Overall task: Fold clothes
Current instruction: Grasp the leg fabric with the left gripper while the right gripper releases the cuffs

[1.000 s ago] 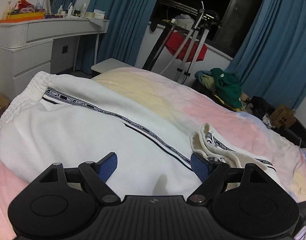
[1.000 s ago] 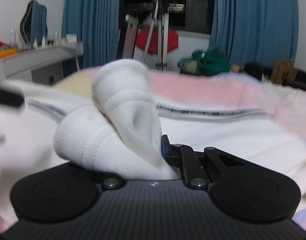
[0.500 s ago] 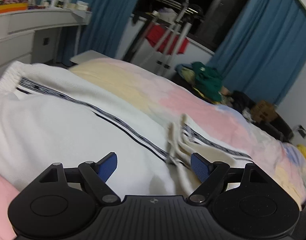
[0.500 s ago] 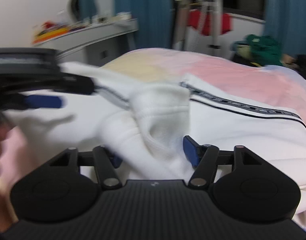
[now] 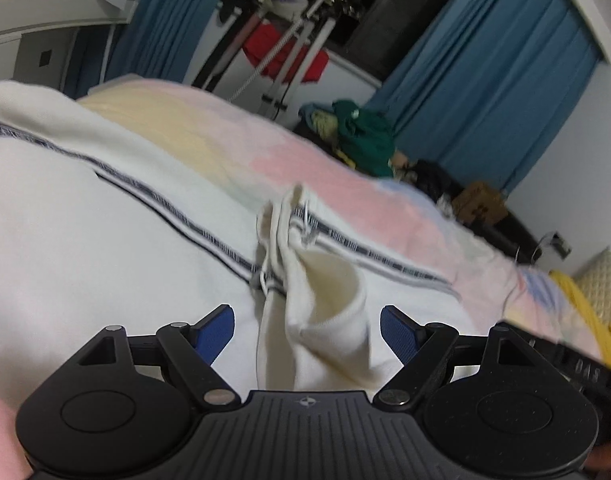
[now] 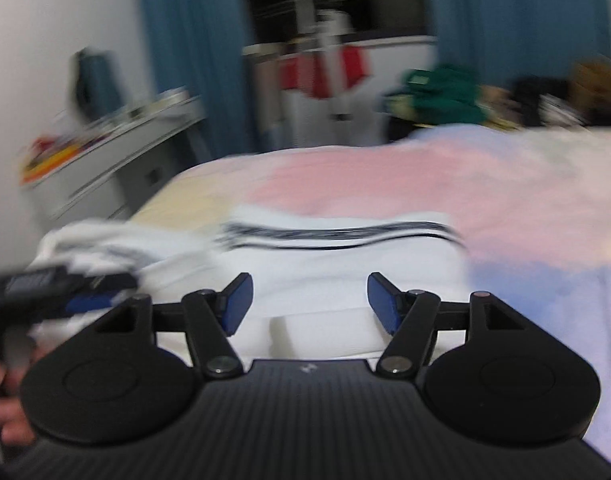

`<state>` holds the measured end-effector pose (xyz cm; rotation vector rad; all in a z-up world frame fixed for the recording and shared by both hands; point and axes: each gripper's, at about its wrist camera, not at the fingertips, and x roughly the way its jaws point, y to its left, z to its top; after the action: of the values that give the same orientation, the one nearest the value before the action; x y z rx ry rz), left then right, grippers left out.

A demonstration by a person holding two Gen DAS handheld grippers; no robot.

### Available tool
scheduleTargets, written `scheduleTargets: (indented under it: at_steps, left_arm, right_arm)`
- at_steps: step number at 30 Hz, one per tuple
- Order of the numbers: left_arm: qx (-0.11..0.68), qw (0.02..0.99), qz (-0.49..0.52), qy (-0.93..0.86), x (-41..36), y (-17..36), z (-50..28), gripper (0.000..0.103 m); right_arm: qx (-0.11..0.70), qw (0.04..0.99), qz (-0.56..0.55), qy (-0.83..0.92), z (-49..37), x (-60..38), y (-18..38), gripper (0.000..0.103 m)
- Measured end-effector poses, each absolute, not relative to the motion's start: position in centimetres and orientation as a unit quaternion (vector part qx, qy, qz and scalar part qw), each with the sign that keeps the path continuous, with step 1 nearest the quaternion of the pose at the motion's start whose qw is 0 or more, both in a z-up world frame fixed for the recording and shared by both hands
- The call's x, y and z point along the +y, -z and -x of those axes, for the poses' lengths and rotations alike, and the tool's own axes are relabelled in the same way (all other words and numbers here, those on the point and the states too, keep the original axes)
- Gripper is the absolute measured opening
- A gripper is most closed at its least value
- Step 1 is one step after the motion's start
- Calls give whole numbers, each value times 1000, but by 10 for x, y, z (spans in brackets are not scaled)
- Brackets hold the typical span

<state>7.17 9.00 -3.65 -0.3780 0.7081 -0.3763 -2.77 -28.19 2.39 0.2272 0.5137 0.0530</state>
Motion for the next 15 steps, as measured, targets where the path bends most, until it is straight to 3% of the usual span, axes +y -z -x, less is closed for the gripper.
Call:
scheduleTargets:
  at_steps: [5, 8, 15]
  left_arm:
    - [359, 902, 168, 170, 75, 53, -84, 73]
    - [362, 901, 155, 181, 69, 58, -89, 61]
    - [363, 902, 134, 193, 59, 61, -94, 27]
  right_arm:
    - [280, 955, -99, 20, 13, -297, 5, 65]
    - [302, 943, -134, 24, 7, -301, 18, 68]
    - [302, 950, -77, 31, 9, -286, 25, 68]
